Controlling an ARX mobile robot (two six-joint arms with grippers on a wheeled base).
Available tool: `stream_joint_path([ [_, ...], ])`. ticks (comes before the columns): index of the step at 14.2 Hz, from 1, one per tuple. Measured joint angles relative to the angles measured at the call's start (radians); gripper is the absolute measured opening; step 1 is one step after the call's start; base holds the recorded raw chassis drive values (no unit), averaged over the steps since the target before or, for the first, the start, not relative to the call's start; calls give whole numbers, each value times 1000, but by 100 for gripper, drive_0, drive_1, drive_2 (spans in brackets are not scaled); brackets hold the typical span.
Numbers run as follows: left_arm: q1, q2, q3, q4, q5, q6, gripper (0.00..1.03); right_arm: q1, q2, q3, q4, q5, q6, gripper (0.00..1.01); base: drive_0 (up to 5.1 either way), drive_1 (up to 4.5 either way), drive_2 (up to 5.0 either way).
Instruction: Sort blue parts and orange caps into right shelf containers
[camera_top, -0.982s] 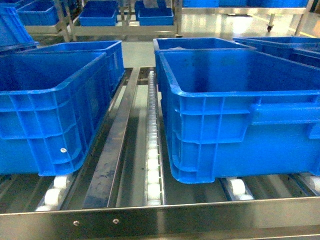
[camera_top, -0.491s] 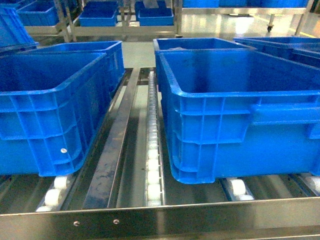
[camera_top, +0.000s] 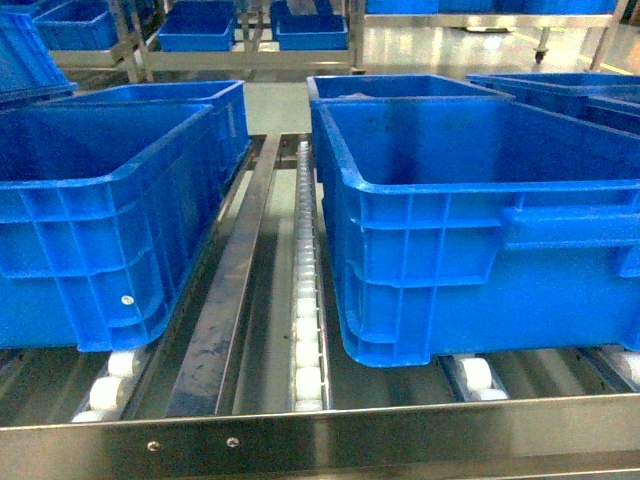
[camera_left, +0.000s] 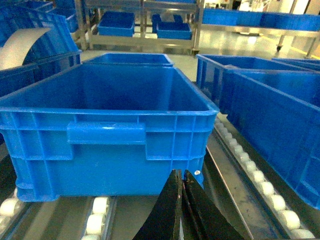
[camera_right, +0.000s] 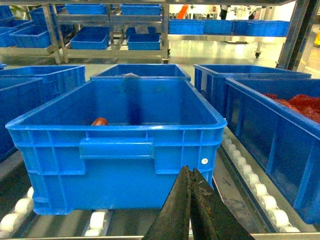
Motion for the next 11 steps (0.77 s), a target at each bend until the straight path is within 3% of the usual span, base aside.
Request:
stream_joint_path([
  [4,0,-47,-33,12,0,0,2,0,-70,-36,-32,0,0,2,0,0,0],
  [5,0,-55,-37,14,0,0,2,0,-176,-44,-169,-3,0,2,0,0,0],
  [11,0,-89,-73,17,1,2,2,0,-251,-74,-172,0,0,2,0,0,0],
])
